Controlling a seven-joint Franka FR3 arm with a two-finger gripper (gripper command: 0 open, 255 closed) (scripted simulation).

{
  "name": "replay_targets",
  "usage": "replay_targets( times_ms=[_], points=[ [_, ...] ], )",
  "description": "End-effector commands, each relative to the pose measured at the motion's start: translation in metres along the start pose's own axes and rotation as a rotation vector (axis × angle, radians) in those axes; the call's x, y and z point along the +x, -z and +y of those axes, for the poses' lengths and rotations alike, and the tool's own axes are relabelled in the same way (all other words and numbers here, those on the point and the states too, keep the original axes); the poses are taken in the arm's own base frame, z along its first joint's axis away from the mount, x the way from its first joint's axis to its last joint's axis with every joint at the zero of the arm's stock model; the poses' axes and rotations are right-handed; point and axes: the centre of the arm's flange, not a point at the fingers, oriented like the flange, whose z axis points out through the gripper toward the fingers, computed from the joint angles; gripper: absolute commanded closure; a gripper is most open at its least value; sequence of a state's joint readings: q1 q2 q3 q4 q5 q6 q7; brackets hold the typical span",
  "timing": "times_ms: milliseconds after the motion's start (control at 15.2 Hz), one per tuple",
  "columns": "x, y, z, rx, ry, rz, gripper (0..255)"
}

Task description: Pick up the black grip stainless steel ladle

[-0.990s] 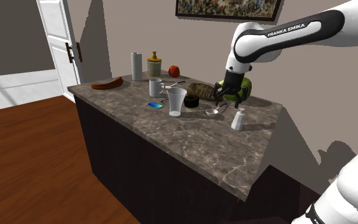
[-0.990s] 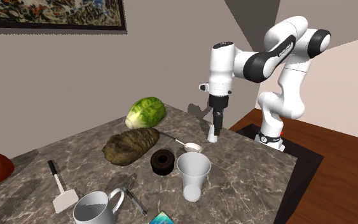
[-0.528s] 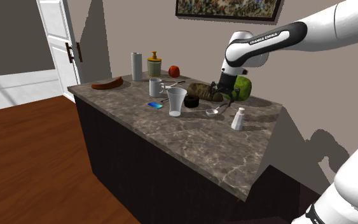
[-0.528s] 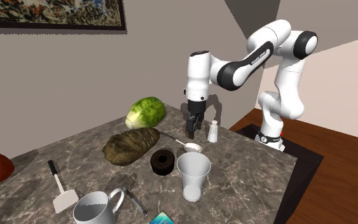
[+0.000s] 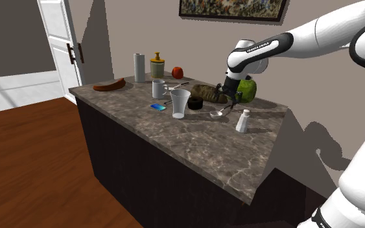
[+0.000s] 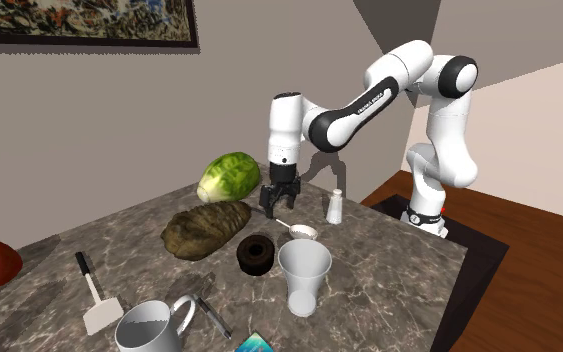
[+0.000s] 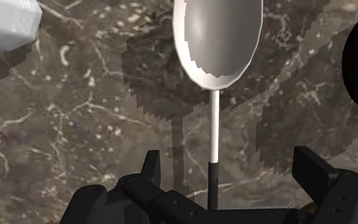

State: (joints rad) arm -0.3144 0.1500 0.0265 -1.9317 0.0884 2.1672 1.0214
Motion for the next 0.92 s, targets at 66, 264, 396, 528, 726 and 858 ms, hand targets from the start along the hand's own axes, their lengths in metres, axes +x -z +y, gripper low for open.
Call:
replay_targets(
  times_ms=[66,264,396,528,726,858],
  points=[
    [0.002,-0.016,0.002,0.002,-0.01,0.001,0],
    [0.003,-0.032,0.004,0.002,-0.01,0.001,0],
    [0.003,-0.035,0.004,0.002,-0.01,0.001,0],
    [0.003,-0.035,0.004,0.002,-0.01,0.001,255],
    [0.003,-0.035,0.005,0.002,-0.01,0.001,255],
    [0.003,-0.035,0.004,0.002,-0.01,0.001,255]
  ],
)
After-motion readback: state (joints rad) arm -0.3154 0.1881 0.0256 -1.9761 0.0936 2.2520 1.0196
